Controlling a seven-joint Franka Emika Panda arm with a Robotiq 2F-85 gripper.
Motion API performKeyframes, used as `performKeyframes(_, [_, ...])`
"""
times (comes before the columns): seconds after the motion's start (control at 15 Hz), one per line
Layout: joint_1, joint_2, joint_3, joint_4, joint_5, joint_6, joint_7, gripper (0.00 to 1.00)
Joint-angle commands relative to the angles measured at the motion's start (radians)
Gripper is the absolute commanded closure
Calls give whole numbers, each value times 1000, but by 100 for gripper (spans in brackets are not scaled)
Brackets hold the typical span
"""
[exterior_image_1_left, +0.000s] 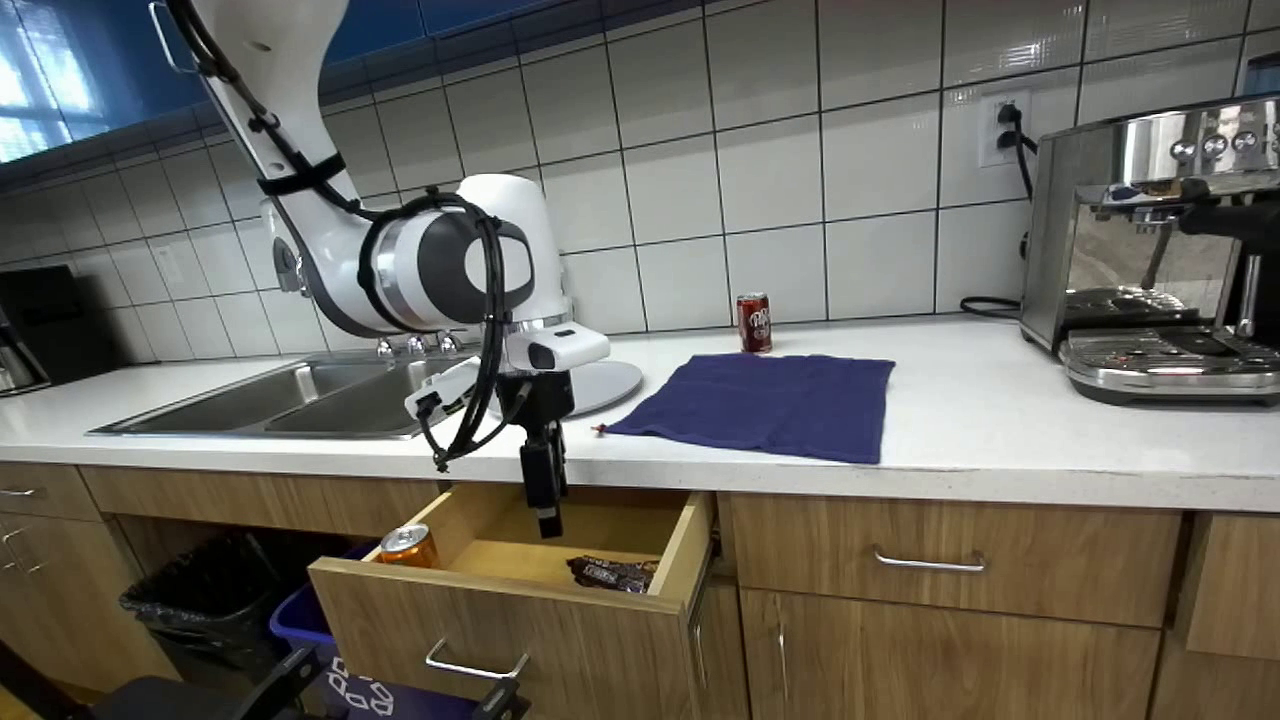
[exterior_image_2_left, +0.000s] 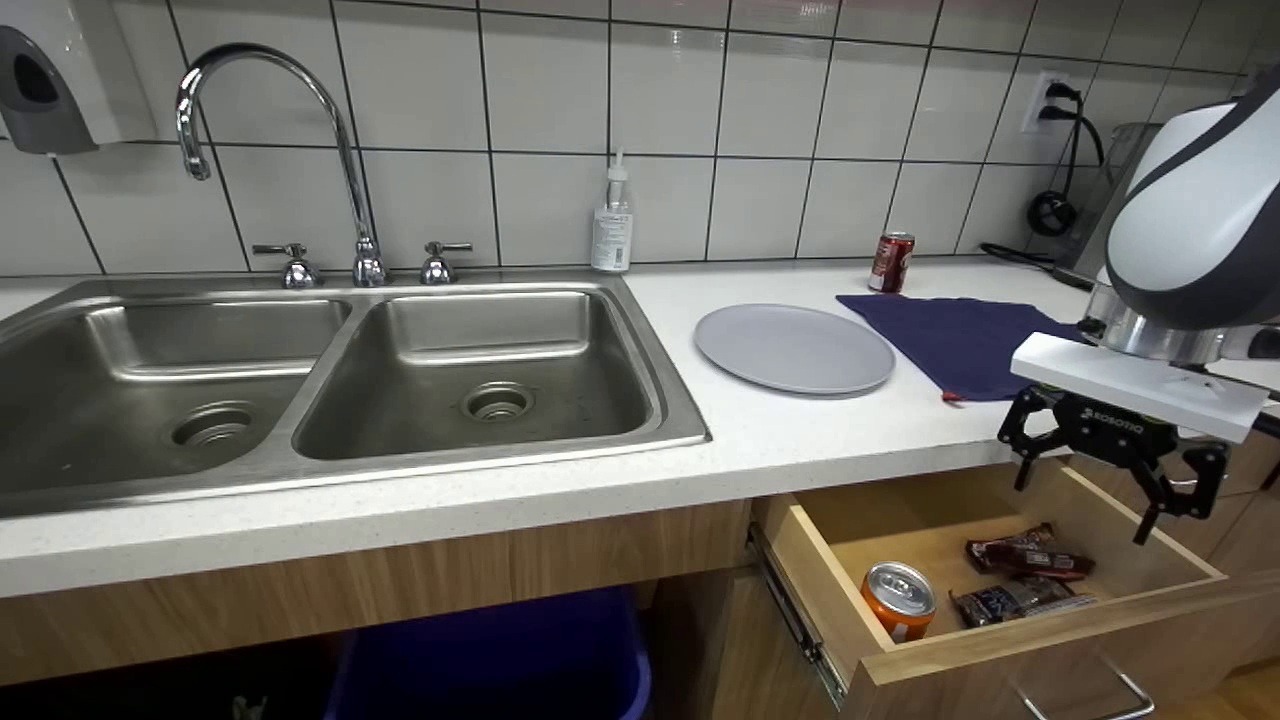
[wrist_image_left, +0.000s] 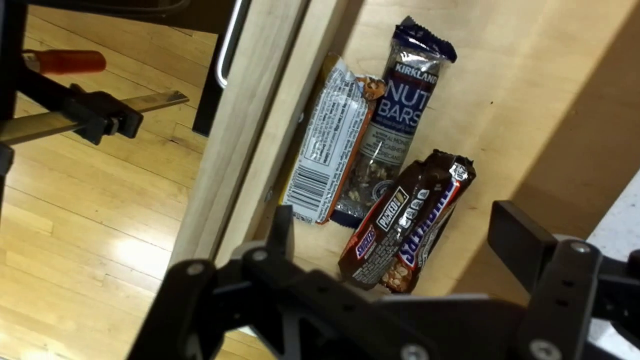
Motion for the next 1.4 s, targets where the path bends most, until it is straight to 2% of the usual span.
performKeyframes(0.0, [-22, -83, 13, -28, -47, -97, -86, 0])
performKeyframes(0.27, [-39, -128, 22, -32, -89, -198, -212, 0])
performKeyframes(0.8, [-71, -162, 46, -25, -70, -344, -494, 0])
performKeyframes(1.33, [-74, -136, 62, -13, -94, -429, -625, 0])
